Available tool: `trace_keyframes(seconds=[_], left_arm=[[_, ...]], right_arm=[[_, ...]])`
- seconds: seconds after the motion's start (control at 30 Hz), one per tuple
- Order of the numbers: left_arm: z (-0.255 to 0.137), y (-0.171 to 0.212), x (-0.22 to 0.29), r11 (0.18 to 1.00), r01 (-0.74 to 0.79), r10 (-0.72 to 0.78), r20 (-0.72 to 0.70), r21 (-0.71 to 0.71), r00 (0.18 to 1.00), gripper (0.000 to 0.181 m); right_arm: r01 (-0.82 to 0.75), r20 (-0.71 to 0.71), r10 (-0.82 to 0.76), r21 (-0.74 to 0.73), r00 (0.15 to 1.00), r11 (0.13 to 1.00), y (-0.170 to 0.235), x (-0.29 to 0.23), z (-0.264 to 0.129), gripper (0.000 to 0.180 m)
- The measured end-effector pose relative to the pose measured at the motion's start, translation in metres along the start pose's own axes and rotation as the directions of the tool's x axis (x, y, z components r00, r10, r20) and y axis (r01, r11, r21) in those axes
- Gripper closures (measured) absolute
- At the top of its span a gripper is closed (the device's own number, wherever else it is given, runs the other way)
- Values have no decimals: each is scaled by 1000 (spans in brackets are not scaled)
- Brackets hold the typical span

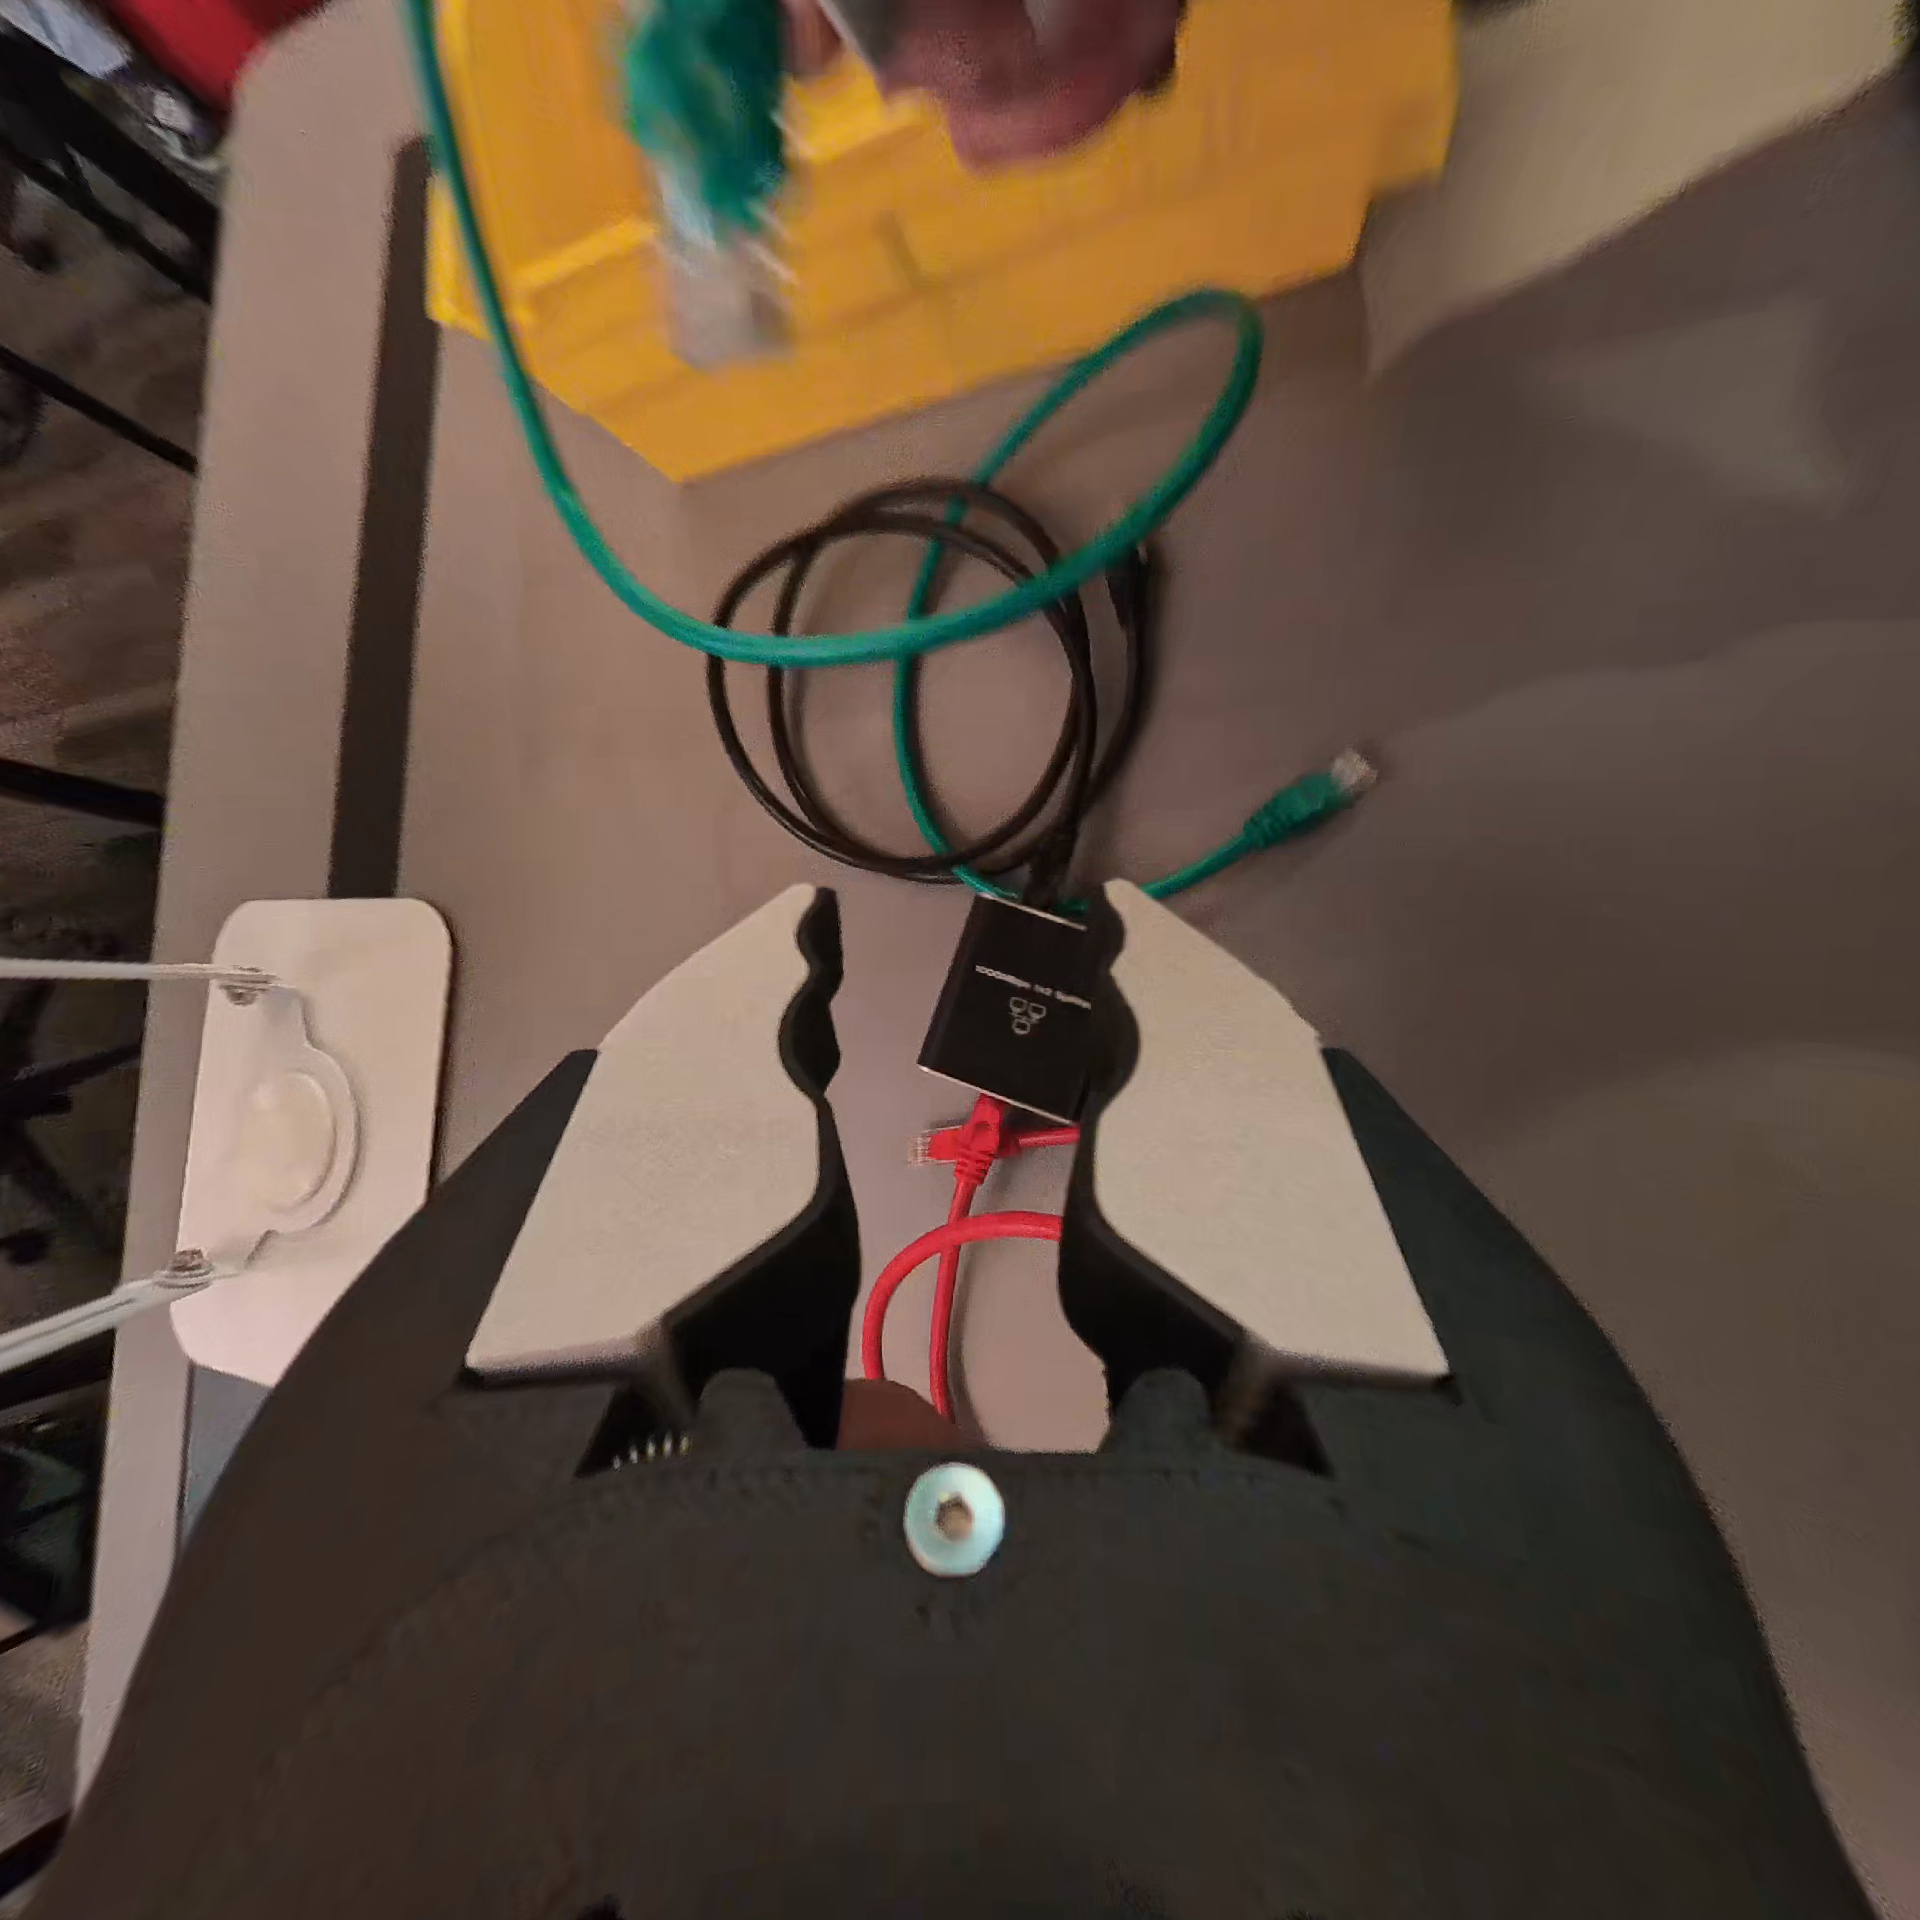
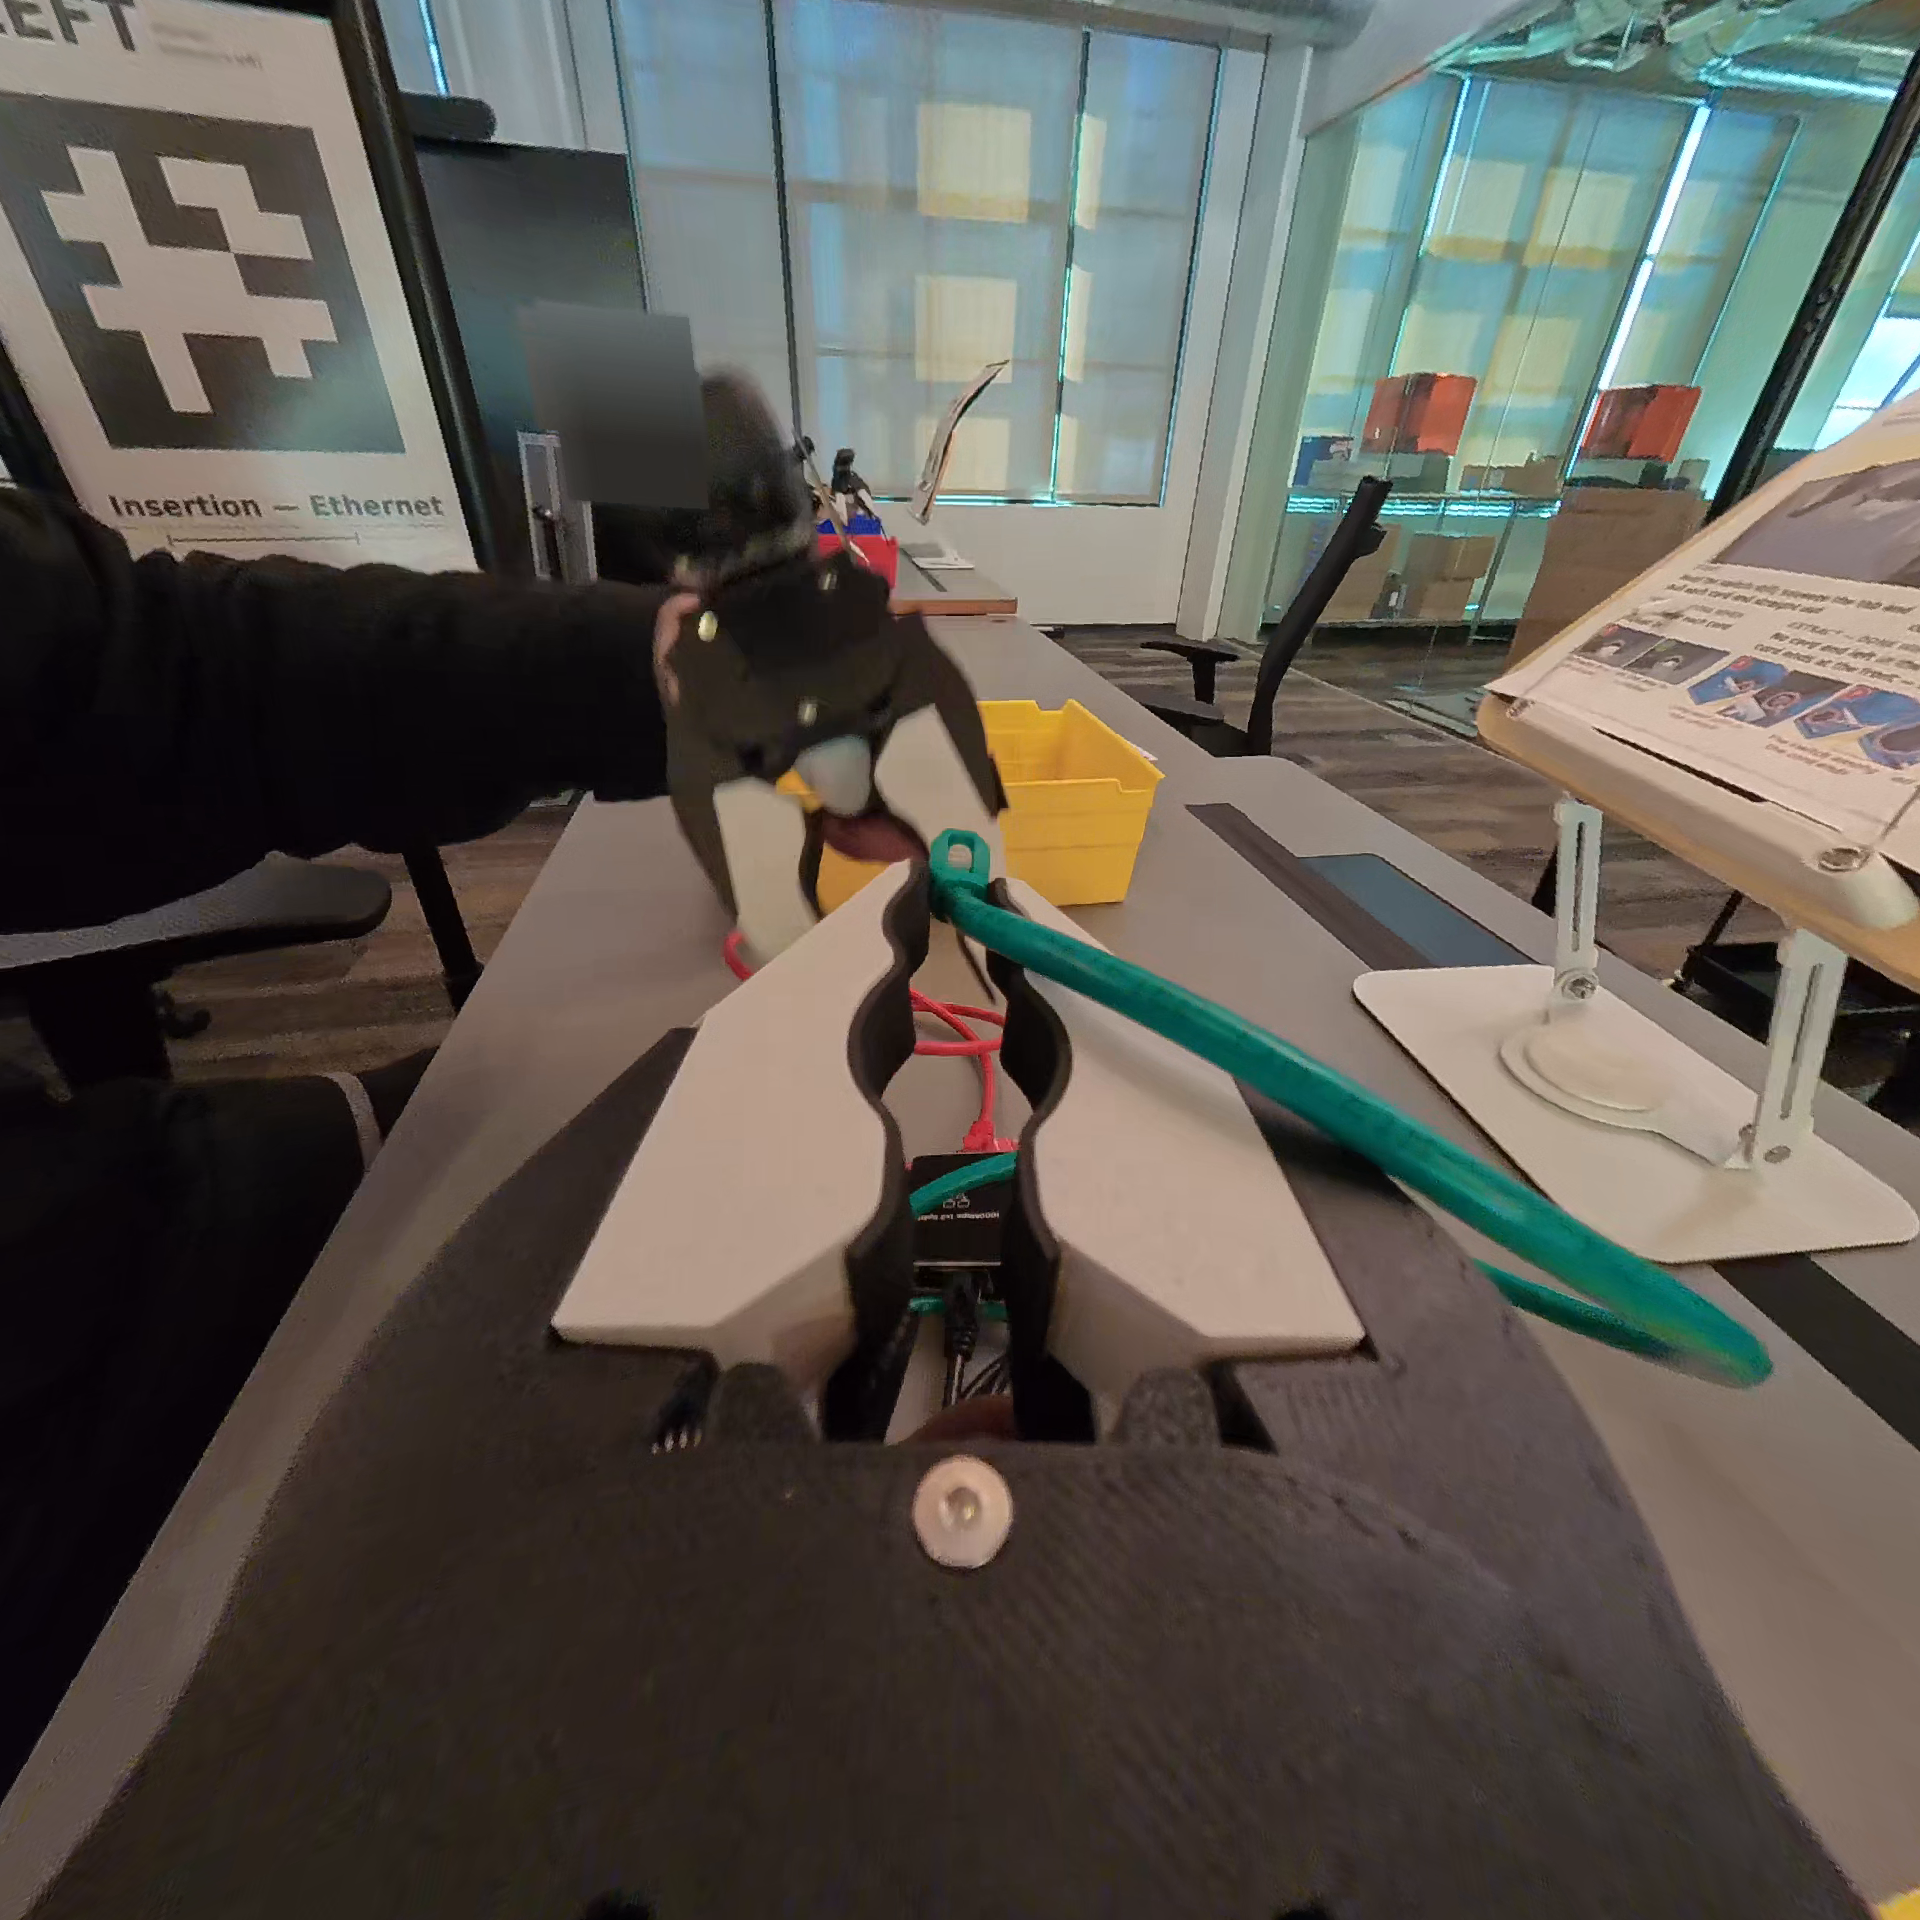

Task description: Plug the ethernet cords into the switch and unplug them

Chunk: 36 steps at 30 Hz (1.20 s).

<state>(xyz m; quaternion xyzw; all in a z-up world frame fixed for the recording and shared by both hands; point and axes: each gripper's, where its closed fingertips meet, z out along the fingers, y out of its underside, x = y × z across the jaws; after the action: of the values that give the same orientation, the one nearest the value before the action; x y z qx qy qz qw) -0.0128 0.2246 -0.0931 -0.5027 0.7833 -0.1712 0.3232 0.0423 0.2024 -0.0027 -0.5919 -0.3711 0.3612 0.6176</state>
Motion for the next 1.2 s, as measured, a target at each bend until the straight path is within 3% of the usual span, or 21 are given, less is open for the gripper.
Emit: trace_keyframes(seconds=[0.17,0.33,0.43,0.83,1.2], left_arm=[[59,43,16,951,-175,173,-31,-257,984,110],[79,72,18,886,-231,210,-96,-402,973,109],[87,81,23,894,-217,186,-115,-393,976,121],[92,79,21,941,-165,124,-154,-296,980,122],[95,79,20,930,-169,104,-206,-327,973,120]], right_arm=[[-24,-15,24,22,1000,999,-2,7,-10,172],[-33,3,33,38,999,999,-4,6,-12,172],[-32,14,31,46,999,998,-4,4,-12,172],[-35,26,33,88,999,995,-16,0,-14,173],[-43,32,40,110,999,993,-18,1,-16,173]])
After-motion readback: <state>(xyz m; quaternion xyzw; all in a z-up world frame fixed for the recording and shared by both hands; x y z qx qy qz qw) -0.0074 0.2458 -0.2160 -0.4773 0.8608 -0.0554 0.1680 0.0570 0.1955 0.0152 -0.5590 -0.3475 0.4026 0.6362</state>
